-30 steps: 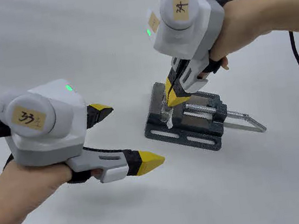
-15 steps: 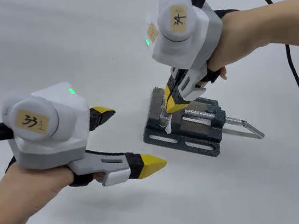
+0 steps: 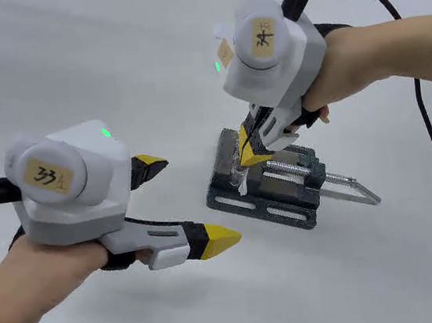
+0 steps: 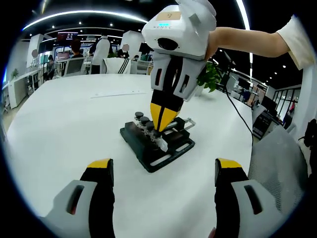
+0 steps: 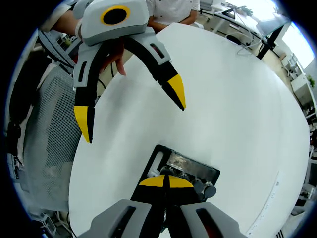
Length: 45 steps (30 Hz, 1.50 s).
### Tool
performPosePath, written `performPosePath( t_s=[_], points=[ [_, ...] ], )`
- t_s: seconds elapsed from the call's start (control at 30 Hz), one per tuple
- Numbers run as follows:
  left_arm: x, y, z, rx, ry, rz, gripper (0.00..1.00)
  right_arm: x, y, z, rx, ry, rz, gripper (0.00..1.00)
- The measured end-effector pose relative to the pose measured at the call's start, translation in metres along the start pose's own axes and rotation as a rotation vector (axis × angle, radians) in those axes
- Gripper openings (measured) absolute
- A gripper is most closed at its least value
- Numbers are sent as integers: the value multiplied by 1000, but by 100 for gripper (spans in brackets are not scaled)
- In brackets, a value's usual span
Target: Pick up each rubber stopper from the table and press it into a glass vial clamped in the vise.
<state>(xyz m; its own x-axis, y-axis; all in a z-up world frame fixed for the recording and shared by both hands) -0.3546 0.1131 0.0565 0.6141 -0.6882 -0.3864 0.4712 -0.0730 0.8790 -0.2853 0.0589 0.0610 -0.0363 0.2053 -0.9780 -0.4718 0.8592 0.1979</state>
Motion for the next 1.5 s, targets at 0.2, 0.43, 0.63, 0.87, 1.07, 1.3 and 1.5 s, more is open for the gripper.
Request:
performPosePath(
  t_s=[0.2,0.43,0.63,0.87,1.07,1.3,1.5],
  points=[
    [-1,-1,0,-4,5,4,82,0,1,0,-19,-4,-23,0],
    [-1,-2,1,-11,3,12,82,3,3,-1,-28,-17,-69,0],
    [1,-2,1,-10,1,18,82,2,5,-3,-5,11,-135,0],
    [2,-2,1,-16,5,23,81,2,6,4,39,51,-174,0],
    [4,-2,1,-17,4,21,81,4,9,5,75,80,-211,0],
    [3,3,0,-13,6,23,81,4,9,1,51,48,-221,0],
    [-1,13,2,15,6,18,81,1,4,1,82,39,-143,0]
  ],
)
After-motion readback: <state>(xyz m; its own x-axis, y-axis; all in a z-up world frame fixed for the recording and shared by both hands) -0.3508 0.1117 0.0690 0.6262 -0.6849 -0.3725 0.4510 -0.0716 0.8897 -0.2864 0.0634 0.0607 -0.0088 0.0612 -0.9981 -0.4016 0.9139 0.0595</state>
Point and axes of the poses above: the centre of the closed fingertips' face, and the gripper's own axes: x roughly forward along the fingers, z roughly to its right, y roughly out of its top, the point moved 3 cm from there along -x, roughly backward along the fingers, and after that the axes turned 6 degrees about -y, right-handed, at the moved point
